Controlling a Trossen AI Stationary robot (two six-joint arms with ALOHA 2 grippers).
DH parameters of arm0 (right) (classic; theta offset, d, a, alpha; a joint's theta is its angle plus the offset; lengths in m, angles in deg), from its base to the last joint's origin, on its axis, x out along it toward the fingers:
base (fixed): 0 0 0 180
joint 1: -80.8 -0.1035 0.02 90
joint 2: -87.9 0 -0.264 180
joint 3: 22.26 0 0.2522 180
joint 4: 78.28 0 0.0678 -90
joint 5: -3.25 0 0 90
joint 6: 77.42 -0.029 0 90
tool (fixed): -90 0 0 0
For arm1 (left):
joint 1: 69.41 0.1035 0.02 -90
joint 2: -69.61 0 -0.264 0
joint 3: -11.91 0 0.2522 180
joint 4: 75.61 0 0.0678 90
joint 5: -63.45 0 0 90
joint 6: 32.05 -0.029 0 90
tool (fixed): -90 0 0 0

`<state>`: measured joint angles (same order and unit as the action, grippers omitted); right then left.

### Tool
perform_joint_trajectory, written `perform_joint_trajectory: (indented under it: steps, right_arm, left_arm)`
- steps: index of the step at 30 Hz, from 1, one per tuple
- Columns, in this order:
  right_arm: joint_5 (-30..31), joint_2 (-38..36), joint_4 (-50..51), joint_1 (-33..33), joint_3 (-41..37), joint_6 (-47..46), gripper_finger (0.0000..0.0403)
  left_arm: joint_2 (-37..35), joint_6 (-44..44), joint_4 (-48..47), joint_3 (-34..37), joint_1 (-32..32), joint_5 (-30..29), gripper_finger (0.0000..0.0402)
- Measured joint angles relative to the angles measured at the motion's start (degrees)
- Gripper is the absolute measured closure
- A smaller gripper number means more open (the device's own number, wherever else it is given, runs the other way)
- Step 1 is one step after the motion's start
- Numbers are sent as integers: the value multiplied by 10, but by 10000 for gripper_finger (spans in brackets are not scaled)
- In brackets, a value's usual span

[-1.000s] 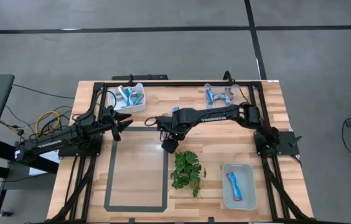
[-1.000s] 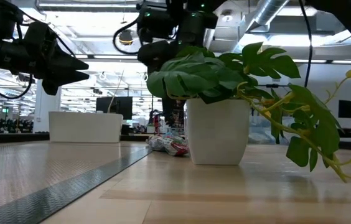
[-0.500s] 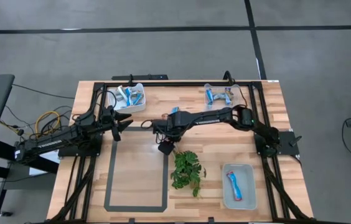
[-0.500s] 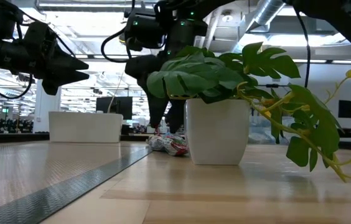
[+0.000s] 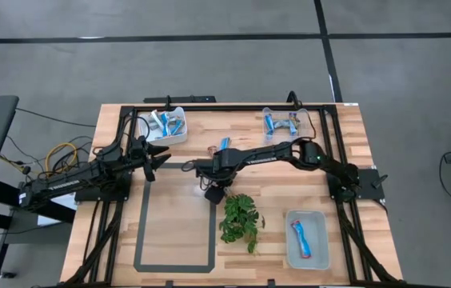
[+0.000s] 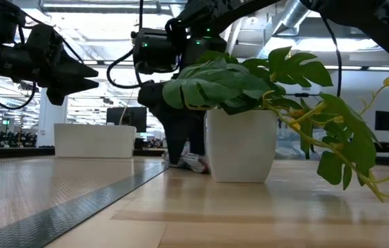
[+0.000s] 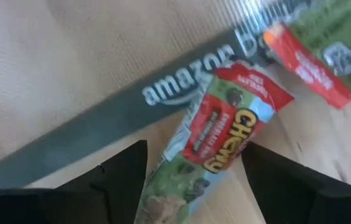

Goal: Pick and place Granola Bars by type
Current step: Put the red granola bar into the gray bin

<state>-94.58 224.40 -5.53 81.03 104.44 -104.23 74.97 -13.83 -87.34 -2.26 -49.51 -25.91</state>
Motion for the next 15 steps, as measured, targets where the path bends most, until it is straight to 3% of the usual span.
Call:
perform_joint_trajectory:
  steps: [9, 15]
  right_arm:
    - [4, 5, -5, 0, 3, 5, 156]
    - [6, 6, -1, 0, 2, 14, 226]
  left_arm:
    - [0, 0, 0, 0, 0, 0, 226]
    - [0, 0, 0, 0, 0, 0, 226]
